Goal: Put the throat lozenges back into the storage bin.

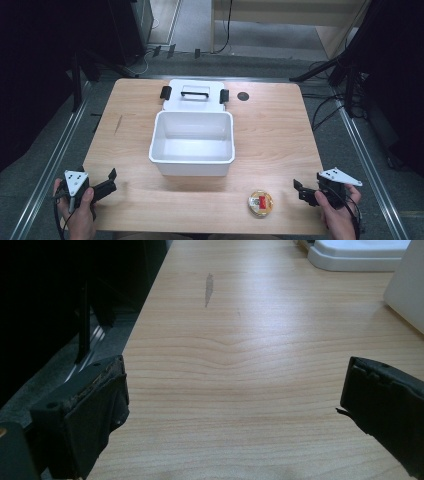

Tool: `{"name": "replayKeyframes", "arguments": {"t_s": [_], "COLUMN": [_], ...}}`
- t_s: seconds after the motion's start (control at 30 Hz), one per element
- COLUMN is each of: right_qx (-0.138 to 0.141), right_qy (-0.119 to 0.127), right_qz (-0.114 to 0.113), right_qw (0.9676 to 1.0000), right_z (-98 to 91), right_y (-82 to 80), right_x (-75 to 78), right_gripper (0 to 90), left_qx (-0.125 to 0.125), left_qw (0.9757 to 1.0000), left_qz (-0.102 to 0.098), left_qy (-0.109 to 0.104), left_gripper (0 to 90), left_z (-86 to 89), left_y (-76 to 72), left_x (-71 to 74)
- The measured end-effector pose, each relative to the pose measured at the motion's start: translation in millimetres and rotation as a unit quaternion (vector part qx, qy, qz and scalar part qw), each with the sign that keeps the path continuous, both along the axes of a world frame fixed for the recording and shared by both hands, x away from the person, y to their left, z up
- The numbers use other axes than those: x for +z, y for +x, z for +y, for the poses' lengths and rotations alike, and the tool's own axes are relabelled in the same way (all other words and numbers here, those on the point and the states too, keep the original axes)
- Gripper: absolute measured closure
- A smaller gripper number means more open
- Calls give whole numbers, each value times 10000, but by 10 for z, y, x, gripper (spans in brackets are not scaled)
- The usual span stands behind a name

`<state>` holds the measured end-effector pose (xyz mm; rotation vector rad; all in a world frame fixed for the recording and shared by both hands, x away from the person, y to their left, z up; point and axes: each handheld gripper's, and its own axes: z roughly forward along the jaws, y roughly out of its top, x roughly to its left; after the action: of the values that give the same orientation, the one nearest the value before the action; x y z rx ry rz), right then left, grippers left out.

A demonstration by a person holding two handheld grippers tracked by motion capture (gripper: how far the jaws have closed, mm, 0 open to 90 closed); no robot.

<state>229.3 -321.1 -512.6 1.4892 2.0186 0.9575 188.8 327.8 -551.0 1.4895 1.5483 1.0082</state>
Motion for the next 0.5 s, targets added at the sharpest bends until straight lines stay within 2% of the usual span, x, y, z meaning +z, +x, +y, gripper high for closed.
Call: {"name": "replayKeyframes", "arguments": {"t_s": [0.13,0.23,0.33,0.47,0.5], "right_qx": [232,423,653,879,976], "right_qy": [-288,-489,-700,-824,-845], "right_qz": [285,503,718,1020,1148], "right_qw": [9989,9966,9928,9875,9850], "right_z": [106,197,293,402,443], "right_y": [-13,-23,-38,-56,-63], "right_x": [77,118,141,160,168], "right_gripper": [135,137,137,136,136], "left_qx": [-16,-13,-16,-13,-13], "left_qw": [10000,10000,10000,10000,10000], "left_qz": [37,53,53,69,72], "left_qy": [-11,16,42,55,56], "left_gripper": [0,0,0,0,0], "left_z": [3,-2,-5,-11,-12], "left_y": [7,11,13,14,14], "left_x": [1,0,0,0,1]}}
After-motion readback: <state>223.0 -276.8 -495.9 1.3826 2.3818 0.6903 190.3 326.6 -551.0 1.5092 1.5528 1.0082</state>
